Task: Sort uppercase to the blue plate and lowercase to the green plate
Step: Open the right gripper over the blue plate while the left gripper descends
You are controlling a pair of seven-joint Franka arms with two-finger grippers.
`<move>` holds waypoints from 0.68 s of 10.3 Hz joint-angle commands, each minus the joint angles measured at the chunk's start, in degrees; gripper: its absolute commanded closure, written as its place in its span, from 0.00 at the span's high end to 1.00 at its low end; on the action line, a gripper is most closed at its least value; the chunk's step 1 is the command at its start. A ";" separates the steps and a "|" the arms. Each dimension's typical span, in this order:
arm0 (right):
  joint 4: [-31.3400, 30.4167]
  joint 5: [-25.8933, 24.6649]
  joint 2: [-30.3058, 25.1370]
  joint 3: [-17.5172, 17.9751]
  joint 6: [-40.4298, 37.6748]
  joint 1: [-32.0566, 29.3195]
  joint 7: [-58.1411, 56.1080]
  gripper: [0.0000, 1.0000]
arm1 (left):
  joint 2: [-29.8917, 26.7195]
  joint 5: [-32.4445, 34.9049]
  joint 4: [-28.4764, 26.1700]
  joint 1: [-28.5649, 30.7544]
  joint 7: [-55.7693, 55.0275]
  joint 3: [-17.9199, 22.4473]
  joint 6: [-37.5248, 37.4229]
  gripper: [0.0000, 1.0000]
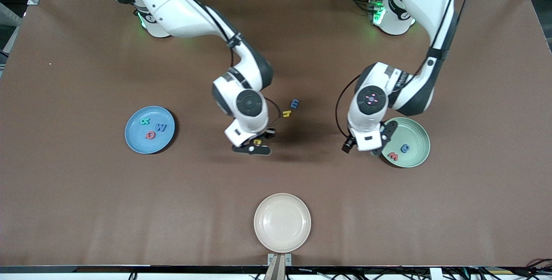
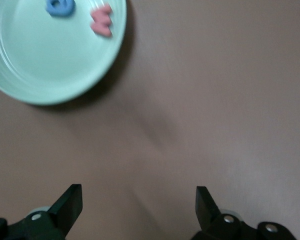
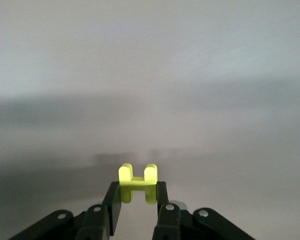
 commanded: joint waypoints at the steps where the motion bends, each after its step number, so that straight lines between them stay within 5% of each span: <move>1: -15.12 0.72 -11.70 -0.81 0.23 -6.46 -17.11 0.21 | 3.43 0.50 4.37 -5.61 -0.65 0.23 -0.68 1.00; 7: -33.86 -0.94 -24.64 -4.06 -2.76 -19.83 -43.96 0.23 | 9.61 -1.09 9.41 -12.67 15.29 -5.56 1.16 1.00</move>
